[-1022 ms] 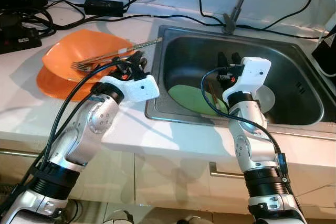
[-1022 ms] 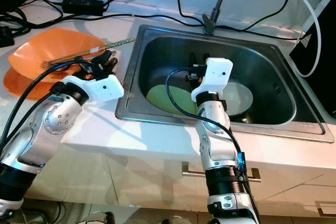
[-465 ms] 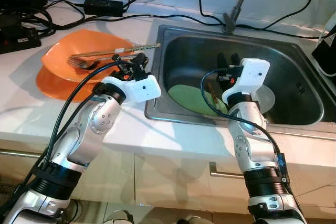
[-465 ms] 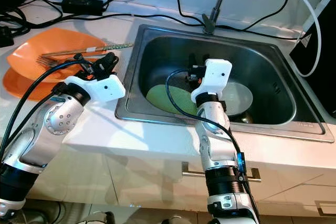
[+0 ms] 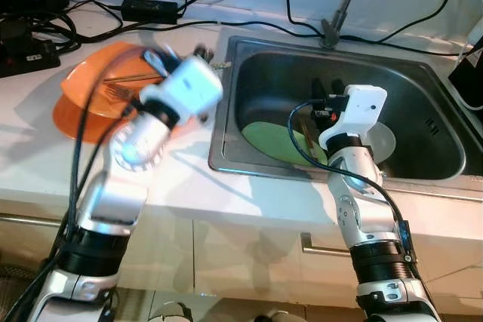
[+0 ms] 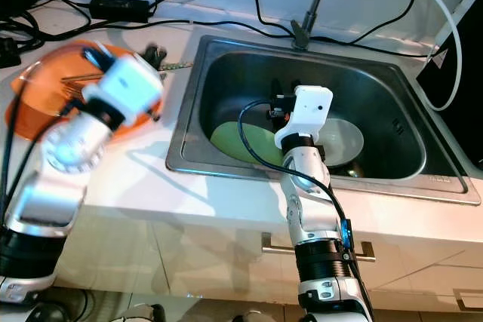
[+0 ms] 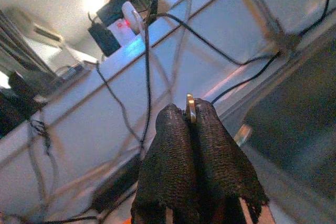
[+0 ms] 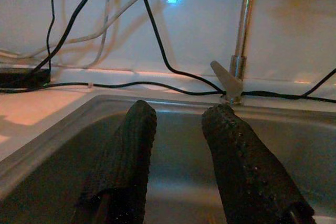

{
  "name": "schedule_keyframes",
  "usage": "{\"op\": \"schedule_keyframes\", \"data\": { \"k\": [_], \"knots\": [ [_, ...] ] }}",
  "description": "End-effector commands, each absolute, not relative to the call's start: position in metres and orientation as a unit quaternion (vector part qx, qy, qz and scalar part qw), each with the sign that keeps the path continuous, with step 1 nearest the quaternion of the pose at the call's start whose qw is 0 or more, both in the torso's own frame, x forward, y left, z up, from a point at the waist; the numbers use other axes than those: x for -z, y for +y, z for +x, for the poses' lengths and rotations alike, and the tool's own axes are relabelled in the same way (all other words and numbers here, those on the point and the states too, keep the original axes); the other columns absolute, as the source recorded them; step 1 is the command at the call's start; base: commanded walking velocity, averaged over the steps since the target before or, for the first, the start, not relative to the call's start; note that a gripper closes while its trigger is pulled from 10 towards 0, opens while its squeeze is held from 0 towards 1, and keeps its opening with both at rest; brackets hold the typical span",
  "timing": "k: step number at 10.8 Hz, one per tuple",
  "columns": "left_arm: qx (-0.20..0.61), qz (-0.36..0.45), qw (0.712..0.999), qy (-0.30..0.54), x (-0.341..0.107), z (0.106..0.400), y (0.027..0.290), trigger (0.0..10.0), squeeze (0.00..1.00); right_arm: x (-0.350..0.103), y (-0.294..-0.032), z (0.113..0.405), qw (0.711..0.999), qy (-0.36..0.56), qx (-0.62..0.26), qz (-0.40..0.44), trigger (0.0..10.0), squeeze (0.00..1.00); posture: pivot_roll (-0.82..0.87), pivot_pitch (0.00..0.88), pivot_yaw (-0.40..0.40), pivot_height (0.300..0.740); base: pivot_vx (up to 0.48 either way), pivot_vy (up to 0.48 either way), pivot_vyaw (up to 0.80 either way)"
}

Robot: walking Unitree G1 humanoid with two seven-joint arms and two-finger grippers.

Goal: Kitchen organization

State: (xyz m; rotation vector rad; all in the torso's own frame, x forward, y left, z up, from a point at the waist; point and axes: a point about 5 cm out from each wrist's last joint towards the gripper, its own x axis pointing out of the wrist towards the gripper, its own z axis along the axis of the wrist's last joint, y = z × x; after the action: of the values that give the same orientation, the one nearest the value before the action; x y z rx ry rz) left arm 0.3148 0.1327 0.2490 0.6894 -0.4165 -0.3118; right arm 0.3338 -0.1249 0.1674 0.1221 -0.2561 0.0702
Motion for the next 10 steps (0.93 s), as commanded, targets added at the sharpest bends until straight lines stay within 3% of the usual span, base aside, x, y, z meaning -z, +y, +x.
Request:
{"op": "schedule_keyframes", "data": {
  "k": [1, 6, 8, 10],
  "knots": [
    [0.173, 0.309, 0.912, -0.205, -0.258, 0.313, 0.129, 10.0, 0.0, -0.166, -0.129, 0.334, 0.989, -0.127, -0.029, 0.062, 10.0, 0.0, -0.01, 0.055, -0.114, 0.74, 0.0, 0.0, 0.0],
    [0.321, 0.118, 0.928, -0.151, -0.287, 0.298, 0.144, 10.0, 0.0, -0.166, -0.124, 0.336, 0.989, -0.128, -0.04, 0.062, 10.0, 0.0, 0.0, 0.028, -0.123, 0.74, 0.0, 0.0, 0.0],
    [0.325, 0.08, 0.929, -0.157, -0.302, 0.294, 0.161, 10.0, 0.0, -0.166, -0.123, 0.336, 0.989, -0.127, -0.044, 0.061, 10.0, 0.0, 0.01, 0.023, -0.124, 0.74, 0.0, 0.0, 0.0],
    [0.295, 0.111, 0.935, -0.161, -0.313, 0.296, 0.175, 10.0, 0.0, -0.165, -0.121, 0.337, 0.989, -0.125, -0.047, 0.061, 10.0, 0.0, 0.01, 0.024, -0.128, 0.74, 0.0, 0.0, 0.0]
  ]
}}
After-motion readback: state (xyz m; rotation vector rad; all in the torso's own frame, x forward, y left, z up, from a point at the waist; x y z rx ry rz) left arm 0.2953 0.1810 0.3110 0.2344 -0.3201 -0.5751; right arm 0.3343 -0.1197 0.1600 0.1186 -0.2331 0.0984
